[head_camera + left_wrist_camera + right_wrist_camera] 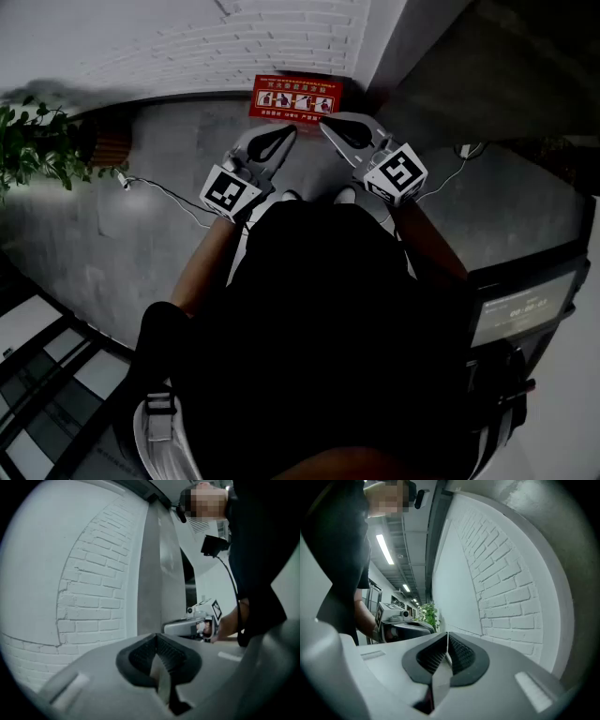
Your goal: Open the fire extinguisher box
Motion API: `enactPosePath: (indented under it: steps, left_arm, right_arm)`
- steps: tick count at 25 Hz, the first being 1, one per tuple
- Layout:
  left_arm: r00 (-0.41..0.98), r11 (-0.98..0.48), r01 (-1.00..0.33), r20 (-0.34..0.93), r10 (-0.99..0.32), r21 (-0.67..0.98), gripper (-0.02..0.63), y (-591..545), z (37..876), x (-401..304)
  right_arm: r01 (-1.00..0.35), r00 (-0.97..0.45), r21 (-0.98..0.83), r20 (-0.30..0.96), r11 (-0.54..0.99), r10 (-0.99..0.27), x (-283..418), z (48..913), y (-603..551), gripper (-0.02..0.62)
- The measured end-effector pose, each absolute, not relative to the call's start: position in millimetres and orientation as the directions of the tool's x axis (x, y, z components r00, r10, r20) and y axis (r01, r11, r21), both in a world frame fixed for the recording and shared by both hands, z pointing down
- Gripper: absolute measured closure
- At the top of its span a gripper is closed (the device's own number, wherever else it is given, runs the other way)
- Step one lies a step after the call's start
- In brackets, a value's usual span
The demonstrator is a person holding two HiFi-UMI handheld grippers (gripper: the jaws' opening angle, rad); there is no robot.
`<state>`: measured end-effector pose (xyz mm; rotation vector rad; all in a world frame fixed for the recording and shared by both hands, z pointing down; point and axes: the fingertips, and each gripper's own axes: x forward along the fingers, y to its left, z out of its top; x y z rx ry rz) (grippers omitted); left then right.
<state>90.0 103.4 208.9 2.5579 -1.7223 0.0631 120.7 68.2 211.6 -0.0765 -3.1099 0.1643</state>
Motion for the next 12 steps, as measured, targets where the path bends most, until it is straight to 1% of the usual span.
enactPosePath:
  steps: [4, 7, 12]
  left_arm:
    - [0.379, -0.379, -0.925, 0.119, -0.918, 0.024, 0.603, 104.9, 206.5, 90.0]
    - [0.382, -0.381, -0.924, 0.121, -0.916, 0.03, 0.603, 102.7, 206.9, 85.0]
    - [0.381, -0.378, -0.925, 0.103, -0.919, 0.048, 0.603, 93.2, 219.0, 38.8]
  right_arm:
    - [0.06, -0.998, -0.119, 0.011, 0.991, 0.062, 118.6, 212.5, 71.3, 0.583]
    - [0.059, -0.998, -0.123, 0.022, 0.991, 0.062, 115.6, 215.3, 68.9, 0.583]
    - [0.033, -0.997, -0.161, 0.063, 0.986, 0.044, 81.8, 215.2, 64.4, 0.583]
